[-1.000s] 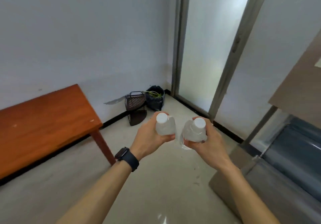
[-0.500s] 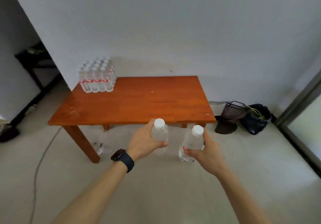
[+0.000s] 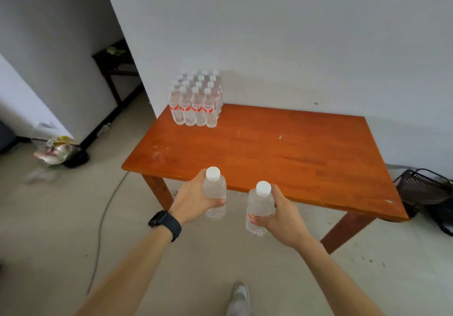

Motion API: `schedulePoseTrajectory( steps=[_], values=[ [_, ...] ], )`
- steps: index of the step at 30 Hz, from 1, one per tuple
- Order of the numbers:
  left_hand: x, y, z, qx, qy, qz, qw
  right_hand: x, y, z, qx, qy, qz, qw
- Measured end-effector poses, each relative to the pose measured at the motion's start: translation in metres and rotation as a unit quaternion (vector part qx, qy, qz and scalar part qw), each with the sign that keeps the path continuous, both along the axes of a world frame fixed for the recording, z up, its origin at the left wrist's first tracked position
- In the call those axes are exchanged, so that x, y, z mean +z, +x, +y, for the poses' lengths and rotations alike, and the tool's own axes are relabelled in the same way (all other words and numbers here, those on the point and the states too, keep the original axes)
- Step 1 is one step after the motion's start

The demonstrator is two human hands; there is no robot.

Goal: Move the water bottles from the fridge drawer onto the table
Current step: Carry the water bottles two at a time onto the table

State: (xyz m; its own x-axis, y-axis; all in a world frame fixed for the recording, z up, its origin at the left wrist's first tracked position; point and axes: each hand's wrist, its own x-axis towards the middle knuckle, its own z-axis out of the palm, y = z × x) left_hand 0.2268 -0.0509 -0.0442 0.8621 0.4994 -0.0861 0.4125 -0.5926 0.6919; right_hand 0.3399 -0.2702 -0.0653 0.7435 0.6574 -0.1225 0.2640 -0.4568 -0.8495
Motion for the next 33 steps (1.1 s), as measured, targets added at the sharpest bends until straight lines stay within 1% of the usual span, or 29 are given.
schedulePoseTrajectory(
  steps=[7, 11, 15, 19, 23, 27, 31, 33],
  values=[
    [-0.026, 0.067, 0.100, 0.050, -0.043, 0.018, 0.998, -0.013, 0.075, 0.103, 0.012, -0.050, -0.005, 0.999],
    [-0.040, 0.091, 0.147, 0.081, -0.075, 0.030, 0.993, -0.020, 0.107, 0.160, 0.024, -0.086, -0.010, 0.996],
    [-0.055, 0.113, 0.202, 0.094, -0.083, 0.049, 0.991, -0.033, 0.136, 0.218, 0.034, -0.111, -0.004, 0.993],
    [-0.072, 0.135, 0.268, 0.098, -0.089, 0.067, 0.989, -0.053, 0.159, 0.283, 0.027, -0.128, 0.009, 0.991],
    [-0.091, 0.162, 0.338, 0.099, -0.092, 0.065, 0.989, -0.068, 0.180, 0.355, 0.016, -0.125, 0.024, 0.992],
    [-0.098, 0.188, 0.405, 0.083, -0.096, 0.077, 0.989, -0.069, 0.199, 0.425, -0.004, -0.131, 0.045, 0.990],
    [-0.104, 0.215, 0.466, 0.057, -0.102, 0.075, 0.990, -0.064, 0.215, 0.489, 0.020, -0.156, -0.002, 0.988],
    [-0.105, 0.228, 0.489, 0.041, -0.098, 0.074, 0.992, -0.060, 0.222, 0.515, 0.018, -0.144, -0.027, 0.989]
  ],
)
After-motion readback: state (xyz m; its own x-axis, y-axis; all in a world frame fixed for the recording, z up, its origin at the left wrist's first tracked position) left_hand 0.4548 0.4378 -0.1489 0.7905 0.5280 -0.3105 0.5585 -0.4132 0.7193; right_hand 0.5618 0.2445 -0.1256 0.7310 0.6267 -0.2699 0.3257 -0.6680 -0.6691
